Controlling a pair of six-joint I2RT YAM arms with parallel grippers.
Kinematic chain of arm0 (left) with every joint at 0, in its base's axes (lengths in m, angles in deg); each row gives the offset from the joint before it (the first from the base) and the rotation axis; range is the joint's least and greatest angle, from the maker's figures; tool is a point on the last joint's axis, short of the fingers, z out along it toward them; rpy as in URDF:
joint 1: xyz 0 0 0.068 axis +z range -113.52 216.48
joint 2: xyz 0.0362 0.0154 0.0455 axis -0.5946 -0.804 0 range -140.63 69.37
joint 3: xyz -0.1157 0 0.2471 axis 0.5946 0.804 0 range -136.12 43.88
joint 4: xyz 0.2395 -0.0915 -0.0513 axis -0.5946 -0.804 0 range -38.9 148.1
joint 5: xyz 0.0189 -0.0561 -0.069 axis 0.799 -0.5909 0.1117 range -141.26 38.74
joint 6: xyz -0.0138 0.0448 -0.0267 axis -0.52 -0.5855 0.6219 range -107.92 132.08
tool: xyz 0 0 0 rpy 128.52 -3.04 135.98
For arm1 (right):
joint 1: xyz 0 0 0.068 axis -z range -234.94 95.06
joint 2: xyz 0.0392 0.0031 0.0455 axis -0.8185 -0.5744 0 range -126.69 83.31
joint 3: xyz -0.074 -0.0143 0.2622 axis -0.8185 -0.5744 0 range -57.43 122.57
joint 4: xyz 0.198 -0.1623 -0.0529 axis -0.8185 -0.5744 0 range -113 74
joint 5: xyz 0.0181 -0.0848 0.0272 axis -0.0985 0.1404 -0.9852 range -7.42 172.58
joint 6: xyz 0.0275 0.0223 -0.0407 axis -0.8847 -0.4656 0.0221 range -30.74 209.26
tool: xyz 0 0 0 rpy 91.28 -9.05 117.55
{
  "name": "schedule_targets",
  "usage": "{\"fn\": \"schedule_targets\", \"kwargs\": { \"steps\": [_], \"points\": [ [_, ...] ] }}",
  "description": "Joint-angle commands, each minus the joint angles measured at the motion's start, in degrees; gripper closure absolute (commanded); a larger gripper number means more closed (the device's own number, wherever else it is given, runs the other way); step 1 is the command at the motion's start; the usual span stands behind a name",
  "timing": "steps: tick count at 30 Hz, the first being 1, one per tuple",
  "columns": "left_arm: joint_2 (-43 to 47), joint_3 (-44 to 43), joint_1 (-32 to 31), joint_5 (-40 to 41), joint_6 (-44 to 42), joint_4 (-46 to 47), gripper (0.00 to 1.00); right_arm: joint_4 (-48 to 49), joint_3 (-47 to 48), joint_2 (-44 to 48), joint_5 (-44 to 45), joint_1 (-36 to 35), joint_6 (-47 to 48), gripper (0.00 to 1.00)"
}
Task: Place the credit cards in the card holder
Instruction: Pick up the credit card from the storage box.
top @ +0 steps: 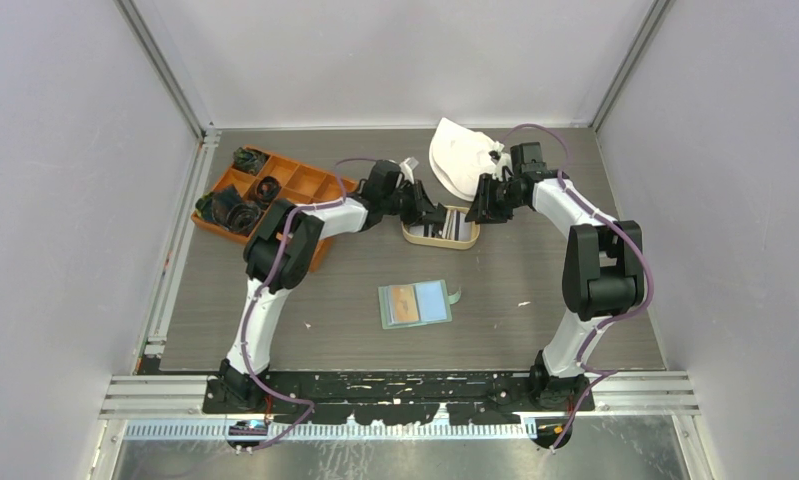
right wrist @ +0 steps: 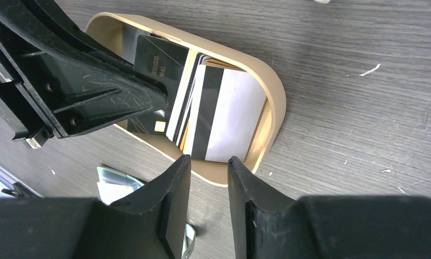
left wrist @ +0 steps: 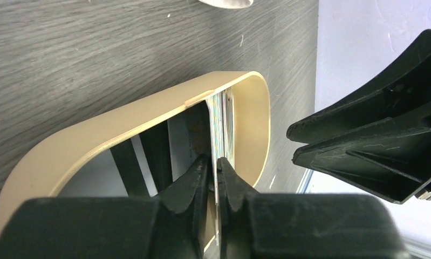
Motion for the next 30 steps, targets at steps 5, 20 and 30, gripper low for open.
{"fn": "schedule_targets", "kwargs": {
  "steps": [5,20,30],
  "points": [
    [5.2,-0.4,0.6,3.2,-5.1,-3.5,0.99,-0.5,2.4,0.3,-1.2,0.4,0.3,0.64],
    [20.5,10.8,0.5,7.8,-15.0,1.4,1.00,-2.1,-0.6,8.3,-16.0,-0.8,17.6,0.63],
    [42.8,44.3,0.1,7.3,-11.7,35.4,1.00,2.1,-14.5,28.5,-33.4,-2.0,37.7,0.41]
  ]
}}
